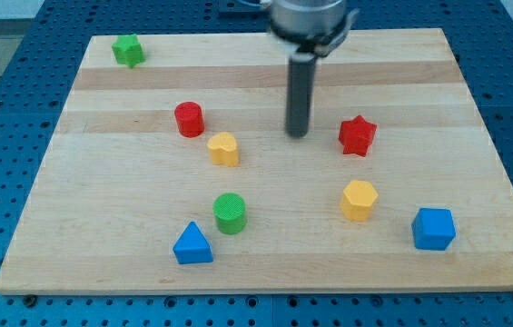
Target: Move the red circle towards the green star
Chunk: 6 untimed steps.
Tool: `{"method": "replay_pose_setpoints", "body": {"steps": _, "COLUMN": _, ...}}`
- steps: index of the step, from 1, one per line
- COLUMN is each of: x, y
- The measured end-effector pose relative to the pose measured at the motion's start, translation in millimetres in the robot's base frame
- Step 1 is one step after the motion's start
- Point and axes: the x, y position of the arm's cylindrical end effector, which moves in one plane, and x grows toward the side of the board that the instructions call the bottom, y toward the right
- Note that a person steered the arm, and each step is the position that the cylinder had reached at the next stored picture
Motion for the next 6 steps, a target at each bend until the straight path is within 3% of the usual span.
{"method": "replay_pose_setpoints", "body": {"steps": 2, "x": -22.7, "y": -86.3}}
{"method": "replay_pose_setpoints", "body": {"steps": 4, "x": -45.8, "y": -134.9}}
{"method": "replay_pose_setpoints", "body": {"steps": 6, "x": -40.2, "y": -174.6}}
